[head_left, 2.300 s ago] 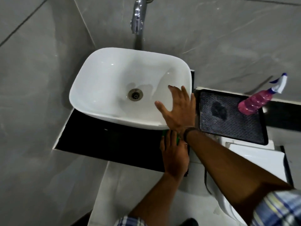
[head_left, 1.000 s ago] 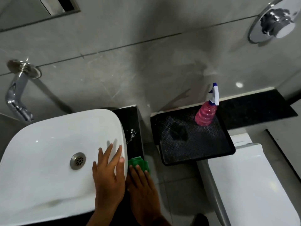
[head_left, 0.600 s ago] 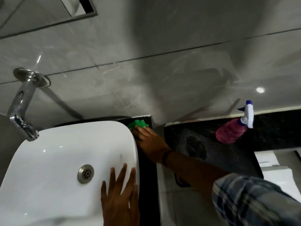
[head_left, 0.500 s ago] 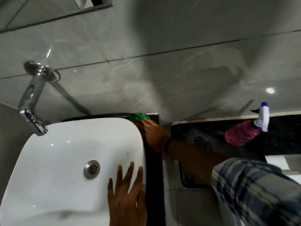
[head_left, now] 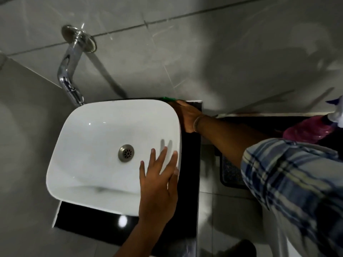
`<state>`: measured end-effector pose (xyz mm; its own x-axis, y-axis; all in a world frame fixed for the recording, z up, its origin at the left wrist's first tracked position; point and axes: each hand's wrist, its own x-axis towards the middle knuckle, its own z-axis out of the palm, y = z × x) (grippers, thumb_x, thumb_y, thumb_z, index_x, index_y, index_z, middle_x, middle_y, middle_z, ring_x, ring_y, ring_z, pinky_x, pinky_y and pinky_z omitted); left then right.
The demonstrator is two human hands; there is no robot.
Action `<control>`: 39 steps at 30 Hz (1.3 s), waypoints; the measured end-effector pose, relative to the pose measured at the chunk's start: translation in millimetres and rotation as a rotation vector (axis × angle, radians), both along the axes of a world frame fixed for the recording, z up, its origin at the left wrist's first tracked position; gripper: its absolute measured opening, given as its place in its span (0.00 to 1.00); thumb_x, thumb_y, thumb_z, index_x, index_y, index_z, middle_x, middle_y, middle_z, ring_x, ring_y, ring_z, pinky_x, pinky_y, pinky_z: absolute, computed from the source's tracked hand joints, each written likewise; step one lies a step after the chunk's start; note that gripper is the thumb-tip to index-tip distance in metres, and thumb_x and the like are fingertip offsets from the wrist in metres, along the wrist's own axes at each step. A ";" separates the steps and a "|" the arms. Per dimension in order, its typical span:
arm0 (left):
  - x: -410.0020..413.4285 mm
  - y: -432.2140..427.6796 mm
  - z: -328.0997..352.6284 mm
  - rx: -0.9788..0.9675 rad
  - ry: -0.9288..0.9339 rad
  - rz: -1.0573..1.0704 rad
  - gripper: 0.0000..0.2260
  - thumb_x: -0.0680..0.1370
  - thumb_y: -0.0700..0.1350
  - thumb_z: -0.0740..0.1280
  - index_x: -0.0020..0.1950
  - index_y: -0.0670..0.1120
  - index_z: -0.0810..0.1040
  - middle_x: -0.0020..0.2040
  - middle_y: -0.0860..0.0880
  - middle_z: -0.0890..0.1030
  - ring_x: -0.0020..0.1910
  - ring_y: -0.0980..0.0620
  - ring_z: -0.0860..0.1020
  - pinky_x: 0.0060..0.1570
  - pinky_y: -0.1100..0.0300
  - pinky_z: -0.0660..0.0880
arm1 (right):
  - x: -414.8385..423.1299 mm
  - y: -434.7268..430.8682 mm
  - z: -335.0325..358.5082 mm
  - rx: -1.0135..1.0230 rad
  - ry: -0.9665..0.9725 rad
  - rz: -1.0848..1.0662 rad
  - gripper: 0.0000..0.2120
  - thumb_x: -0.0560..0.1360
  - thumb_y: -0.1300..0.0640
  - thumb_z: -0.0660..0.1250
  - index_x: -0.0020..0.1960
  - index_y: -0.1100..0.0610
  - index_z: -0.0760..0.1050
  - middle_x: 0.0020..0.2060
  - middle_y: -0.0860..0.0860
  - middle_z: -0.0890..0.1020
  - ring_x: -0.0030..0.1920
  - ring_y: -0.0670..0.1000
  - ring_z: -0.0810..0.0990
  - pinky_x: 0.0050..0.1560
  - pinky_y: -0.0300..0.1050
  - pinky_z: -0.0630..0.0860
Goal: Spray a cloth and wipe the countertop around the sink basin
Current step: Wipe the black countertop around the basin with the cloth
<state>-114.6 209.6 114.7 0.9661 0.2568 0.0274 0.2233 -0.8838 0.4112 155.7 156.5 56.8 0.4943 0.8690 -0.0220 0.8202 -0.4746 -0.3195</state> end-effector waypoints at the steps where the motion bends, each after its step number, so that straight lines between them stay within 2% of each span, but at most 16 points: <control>1: 0.2 1.7 -1.0 0.000 0.010 0.006 0.20 0.88 0.54 0.51 0.81 0.59 0.67 0.84 0.55 0.62 0.85 0.54 0.50 0.82 0.35 0.52 | -3.1 -2.3 -1.1 0.025 0.031 -0.025 0.29 0.86 0.58 0.61 0.85 0.59 0.57 0.84 0.56 0.60 0.85 0.57 0.55 0.78 0.29 0.47; 3: 0.2 1.4 -1.8 0.015 0.023 0.014 0.20 0.88 0.54 0.51 0.81 0.59 0.66 0.84 0.55 0.62 0.85 0.55 0.49 0.82 0.36 0.51 | -12.3 -14.0 -4.1 -0.034 -0.174 0.014 0.29 0.85 0.54 0.60 0.85 0.55 0.60 0.84 0.53 0.61 0.85 0.56 0.54 0.84 0.46 0.46; 4: -0.1 1.1 -1.8 0.020 0.026 0.015 0.20 0.88 0.54 0.51 0.81 0.59 0.67 0.84 0.55 0.62 0.85 0.55 0.49 0.82 0.37 0.51 | -19.1 -22.5 -5.4 -0.012 -0.212 -0.004 0.30 0.83 0.53 0.62 0.83 0.54 0.63 0.83 0.53 0.64 0.85 0.57 0.56 0.85 0.53 0.48; 6: -1.6 0.7 -1.3 0.018 0.021 0.021 0.20 0.88 0.53 0.52 0.80 0.59 0.67 0.84 0.55 0.63 0.85 0.55 0.50 0.82 0.37 0.52 | -36.0 -42.3 -4.4 -0.002 -0.153 -0.065 0.30 0.76 0.55 0.67 0.78 0.55 0.73 0.79 0.54 0.72 0.82 0.59 0.65 0.82 0.59 0.58; 7: -0.7 -0.1 -0.3 0.016 0.013 0.022 0.20 0.88 0.53 0.53 0.80 0.59 0.68 0.84 0.55 0.63 0.85 0.55 0.50 0.82 0.37 0.53 | -48.4 -53.3 -0.3 0.018 -0.149 -0.089 0.29 0.75 0.54 0.67 0.77 0.56 0.75 0.77 0.55 0.74 0.81 0.60 0.67 0.80 0.60 0.62; 10: -1.0 -1.4 1.6 0.012 0.010 0.029 0.21 0.87 0.54 0.52 0.80 0.59 0.68 0.84 0.54 0.63 0.85 0.54 0.51 0.81 0.35 0.55 | -97.0 -78.2 -7.3 -0.030 -0.079 -0.141 0.27 0.81 0.51 0.57 0.79 0.55 0.71 0.80 0.55 0.70 0.83 0.59 0.63 0.81 0.61 0.60; 14: 3.0 -3.5 6.8 0.020 0.018 0.026 0.22 0.87 0.54 0.50 0.82 0.58 0.65 0.84 0.53 0.62 0.85 0.52 0.51 0.81 0.34 0.56 | -163.1 -98.4 -18.9 0.017 -0.074 -0.263 0.25 0.81 0.49 0.64 0.77 0.52 0.73 0.77 0.53 0.74 0.78 0.59 0.72 0.75 0.60 0.70; 18: 3.0 -5.8 8.7 0.060 0.029 0.029 0.23 0.88 0.54 0.49 0.83 0.54 0.63 0.85 0.52 0.61 0.86 0.50 0.51 0.80 0.34 0.57 | -168.4 -84.1 -20.6 0.035 -0.034 -0.400 0.24 0.82 0.49 0.60 0.75 0.51 0.76 0.75 0.53 0.77 0.74 0.60 0.76 0.72 0.61 0.74; 22: 2.4 -5.4 7.6 0.049 0.025 0.037 0.23 0.87 0.54 0.50 0.84 0.56 0.60 0.85 0.53 0.59 0.86 0.51 0.50 0.81 0.34 0.55 | -125.5 -62.1 -29.0 0.045 -0.047 -0.360 0.26 0.83 0.52 0.58 0.80 0.56 0.71 0.79 0.58 0.71 0.81 0.63 0.65 0.80 0.65 0.63; 24: 2.6 -5.8 6.2 0.042 0.024 0.035 0.23 0.88 0.55 0.49 0.84 0.57 0.60 0.86 0.53 0.58 0.86 0.51 0.49 0.81 0.35 0.54 | -86.3 -46.1 -30.8 0.073 -0.049 -0.333 0.26 0.84 0.52 0.55 0.82 0.56 0.67 0.81 0.58 0.69 0.83 0.63 0.62 0.83 0.64 0.57; 26: 1.9 -5.7 5.8 0.037 0.014 0.028 0.23 0.88 0.56 0.48 0.84 0.57 0.60 0.86 0.53 0.58 0.86 0.51 0.50 0.81 0.35 0.54 | -47.2 -28.3 -27.7 0.101 -0.026 -0.275 0.27 0.85 0.51 0.57 0.83 0.54 0.63 0.82 0.57 0.66 0.84 0.62 0.58 0.84 0.62 0.52; 29: 2.2 -2.8 3.9 0.028 0.008 0.025 0.23 0.88 0.55 0.50 0.84 0.58 0.60 0.86 0.54 0.58 0.86 0.51 0.50 0.81 0.36 0.53 | -12.1 -13.6 -27.8 0.209 -0.086 -0.220 0.29 0.80 0.55 0.70 0.80 0.56 0.70 0.77 0.60 0.73 0.79 0.61 0.62 0.81 0.55 0.53; 30: 3.2 -1.3 4.0 0.025 0.010 0.023 0.23 0.88 0.54 0.51 0.84 0.59 0.60 0.86 0.54 0.58 0.86 0.51 0.49 0.81 0.36 0.52 | -9.2 -13.1 -30.0 0.226 -0.093 -0.221 0.28 0.80 0.56 0.71 0.79 0.57 0.71 0.76 0.60 0.75 0.78 0.61 0.64 0.80 0.54 0.55; 32: 2.9 -1.4 4.8 0.004 0.018 0.032 0.23 0.87 0.52 0.53 0.83 0.59 0.61 0.86 0.54 0.58 0.86 0.52 0.50 0.82 0.36 0.52 | -10.3 -13.9 -30.1 0.180 -0.055 -0.181 0.27 0.83 0.54 0.65 0.81 0.54 0.68 0.79 0.57 0.70 0.81 0.61 0.63 0.83 0.56 0.54; 35: 1.6 -3.4 7.3 -0.041 0.023 0.031 0.22 0.87 0.52 0.54 0.83 0.59 0.63 0.85 0.54 0.59 0.86 0.53 0.49 0.82 0.36 0.52 | -15.9 -20.0 -25.8 0.066 -0.030 -0.164 0.28 0.84 0.52 0.59 0.84 0.50 0.63 0.84 0.53 0.63 0.85 0.58 0.56 0.84 0.57 0.49; 39: 3.1 -2.9 7.7 -0.062 0.025 0.039 0.22 0.87 0.53 0.53 0.82 0.58 0.64 0.85 0.54 0.59 0.86 0.53 0.49 0.82 0.37 0.51 | -63.9 -48.0 -30.5 0.077 -0.037 -0.219 0.27 0.82 0.50 0.58 0.81 0.53 0.69 0.81 0.53 0.69 0.83 0.58 0.62 0.82 0.57 0.54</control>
<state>-111.5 206.7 122.4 0.9554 0.2949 -0.0135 0.2680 -0.8472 0.4587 91.9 108.5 26.4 0.6708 0.7391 0.0613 0.7117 -0.6183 -0.3335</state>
